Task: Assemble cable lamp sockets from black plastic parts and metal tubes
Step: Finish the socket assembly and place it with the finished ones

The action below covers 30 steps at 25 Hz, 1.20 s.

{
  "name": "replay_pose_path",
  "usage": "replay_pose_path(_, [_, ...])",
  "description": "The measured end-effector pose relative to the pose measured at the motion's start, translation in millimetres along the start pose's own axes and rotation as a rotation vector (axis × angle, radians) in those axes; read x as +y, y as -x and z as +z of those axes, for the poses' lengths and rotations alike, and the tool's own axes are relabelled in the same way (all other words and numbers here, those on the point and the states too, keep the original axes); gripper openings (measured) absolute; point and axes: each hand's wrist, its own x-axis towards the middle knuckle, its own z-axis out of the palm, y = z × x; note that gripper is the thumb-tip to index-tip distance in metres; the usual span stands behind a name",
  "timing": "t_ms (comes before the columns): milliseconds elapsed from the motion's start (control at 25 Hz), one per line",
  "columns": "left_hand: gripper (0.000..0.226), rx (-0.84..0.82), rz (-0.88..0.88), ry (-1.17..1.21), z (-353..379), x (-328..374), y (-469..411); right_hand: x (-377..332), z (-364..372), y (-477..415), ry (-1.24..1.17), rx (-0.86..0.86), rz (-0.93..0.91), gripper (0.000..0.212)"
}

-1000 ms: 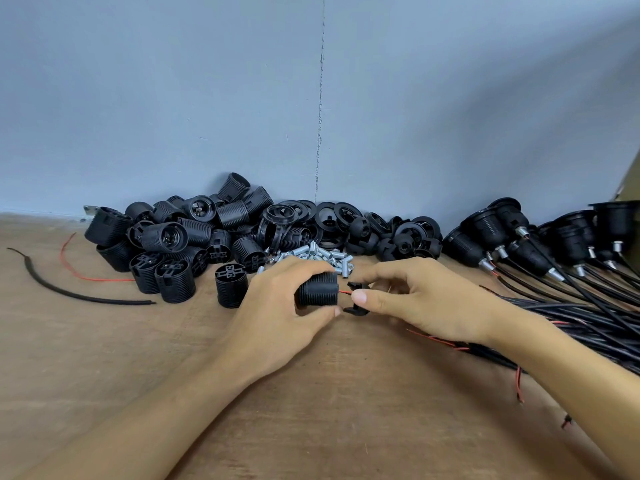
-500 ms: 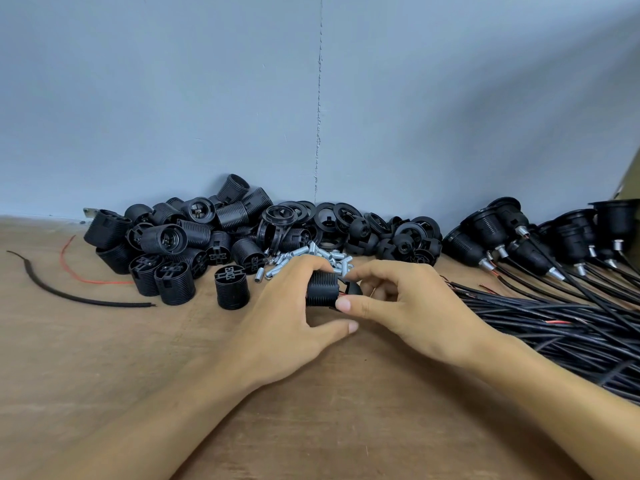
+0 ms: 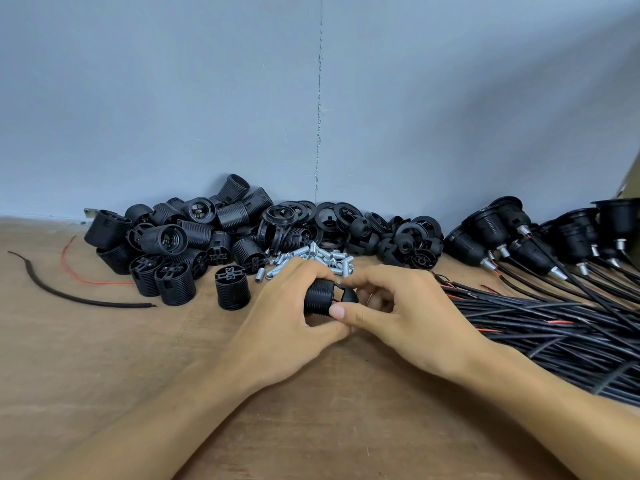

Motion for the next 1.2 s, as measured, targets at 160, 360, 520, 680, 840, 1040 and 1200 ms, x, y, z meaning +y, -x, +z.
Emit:
replay_pose_path(160, [0.041, 0.027, 0.014, -0.003, -0.4, 1.2, 0.7, -2.3, 0.4, 1.8, 0.006, 0.007, -0.024, 0.030])
replay_pose_path(360, [0.037, 0.068, 0.006, 0.013, 0.0, 4.1, 1.7, -5.0, 1.1, 2.6, 0.008, 0.016, -0.037, 0.037])
replay_pose_path(520, [0.039, 0.032, 0.016, -0.006, 0.5, 4.4, 2.2, -5.3, 2.0, 3.8, 0.001, -0.008, -0.060, 0.035])
replay_pose_path(680, [0.034, 0.067, 0.033, 0.010, -1.4, 3.7, 1.2, -6.3, 2.5, 4.3, 0.025, 0.006, -0.077, 0.033])
replay_pose_path(840, [0.032, 0.059, 0.033, 0.015, -1.5, 2.7, 1.2, -6.9, 3.1, 5.3, 0.020, 0.046, -0.050, 0.035])
replay_pose_path(1040, [0.033, 0.053, 0.058, 0.027, -1.9, 2.3, 0.4, -7.2, 2.5, 5.6, 0.061, 0.068, -0.079, 0.034])
replay_pose_path(1200, [0.037, 0.098, 0.077, 0.040, -3.0, 2.1, 0.9, -7.5, 3.3, 5.2, 0.037, 0.094, -0.069, 0.028])
